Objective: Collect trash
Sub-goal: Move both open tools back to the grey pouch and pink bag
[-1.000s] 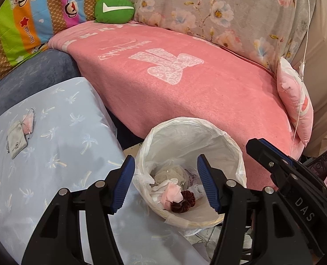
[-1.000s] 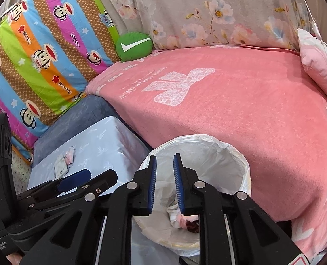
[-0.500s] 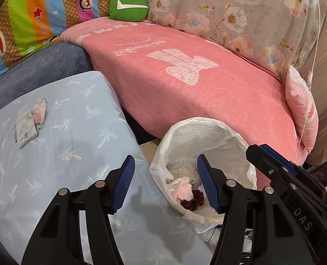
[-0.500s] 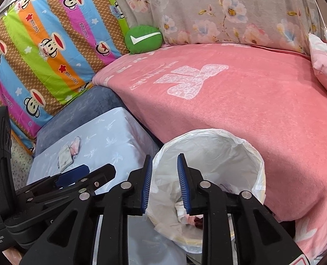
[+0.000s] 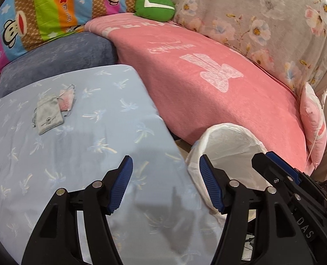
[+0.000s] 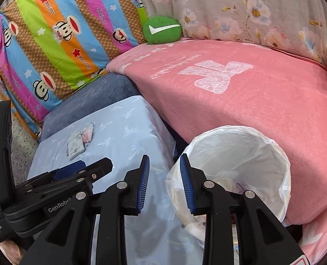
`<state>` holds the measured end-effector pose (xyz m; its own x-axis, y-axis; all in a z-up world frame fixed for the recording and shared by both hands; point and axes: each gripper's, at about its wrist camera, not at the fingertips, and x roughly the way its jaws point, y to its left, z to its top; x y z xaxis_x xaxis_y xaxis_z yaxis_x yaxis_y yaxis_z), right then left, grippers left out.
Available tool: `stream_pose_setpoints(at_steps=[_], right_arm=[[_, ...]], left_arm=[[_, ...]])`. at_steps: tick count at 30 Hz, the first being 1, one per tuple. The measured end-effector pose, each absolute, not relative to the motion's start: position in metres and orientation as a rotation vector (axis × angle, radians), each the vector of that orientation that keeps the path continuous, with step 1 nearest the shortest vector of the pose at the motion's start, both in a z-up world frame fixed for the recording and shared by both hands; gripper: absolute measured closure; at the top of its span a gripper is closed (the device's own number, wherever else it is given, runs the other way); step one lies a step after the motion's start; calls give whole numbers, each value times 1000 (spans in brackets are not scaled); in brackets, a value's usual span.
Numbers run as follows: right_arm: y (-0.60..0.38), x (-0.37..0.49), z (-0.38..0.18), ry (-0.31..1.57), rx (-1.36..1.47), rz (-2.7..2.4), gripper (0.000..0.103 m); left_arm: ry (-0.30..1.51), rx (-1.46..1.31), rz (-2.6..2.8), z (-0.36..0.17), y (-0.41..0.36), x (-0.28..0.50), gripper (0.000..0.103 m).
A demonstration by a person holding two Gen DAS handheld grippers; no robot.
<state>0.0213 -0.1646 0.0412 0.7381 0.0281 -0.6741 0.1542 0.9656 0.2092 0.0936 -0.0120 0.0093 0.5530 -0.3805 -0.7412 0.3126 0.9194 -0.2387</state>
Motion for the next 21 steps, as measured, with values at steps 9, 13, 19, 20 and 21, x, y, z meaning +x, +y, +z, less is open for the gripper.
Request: stream_pose_setpoints(at_steps=[9, 13, 19, 20, 21], right_arm=[[-119, 42, 35, 773, 213, -8, 73], [-100, 51, 31, 789, 193, 19, 72], [-70, 69, 20, 821, 166, 60, 72], [-65, 73, 18, 827, 162, 68, 72], [-60, 78, 15, 833, 157, 74, 72]], left_arm=[[903, -133, -334, 2, 32, 102, 37], [911, -154, -300, -3, 51, 108, 37], [921, -182, -241, -12, 84, 118, 35], [926, -191, -227, -14, 91, 121, 32], [928, -199, -215, -16, 97, 124, 31]])
